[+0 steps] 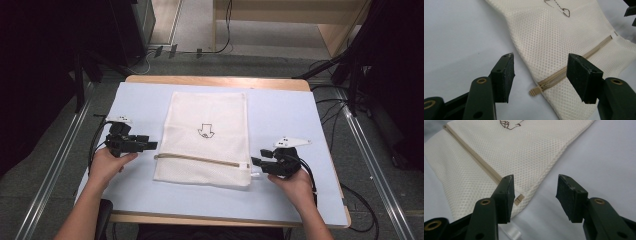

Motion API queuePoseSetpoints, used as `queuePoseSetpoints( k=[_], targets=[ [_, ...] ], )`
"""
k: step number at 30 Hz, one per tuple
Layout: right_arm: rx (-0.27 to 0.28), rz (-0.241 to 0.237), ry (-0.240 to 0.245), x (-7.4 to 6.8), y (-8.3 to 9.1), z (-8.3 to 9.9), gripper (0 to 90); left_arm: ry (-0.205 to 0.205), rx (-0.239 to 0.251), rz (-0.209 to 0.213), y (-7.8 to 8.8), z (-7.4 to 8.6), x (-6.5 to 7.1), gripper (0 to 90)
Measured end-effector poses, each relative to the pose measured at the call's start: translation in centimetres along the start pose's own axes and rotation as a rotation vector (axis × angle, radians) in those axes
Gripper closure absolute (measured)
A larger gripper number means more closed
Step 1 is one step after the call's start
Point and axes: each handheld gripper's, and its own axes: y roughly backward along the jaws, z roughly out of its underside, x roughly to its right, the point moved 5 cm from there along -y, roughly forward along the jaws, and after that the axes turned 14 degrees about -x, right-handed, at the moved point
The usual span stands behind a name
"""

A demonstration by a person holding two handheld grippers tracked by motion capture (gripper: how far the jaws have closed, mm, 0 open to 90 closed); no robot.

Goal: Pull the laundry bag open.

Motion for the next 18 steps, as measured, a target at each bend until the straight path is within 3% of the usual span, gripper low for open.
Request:
queuePoseSetpoints(
  k=[10,18],
  targets=[
    [0.016,0.025,-0.039,1.7,0.3,0.3,47.3,0.017,0.006,-0.012,0.2,0.1,-0.9,39.2],
    [0.021,0.034,-0.063,2.3,0.5,0.4,46.7,0.033,0.013,-0.010,0.2,0.1,-1.1,38.2]
  ],
)
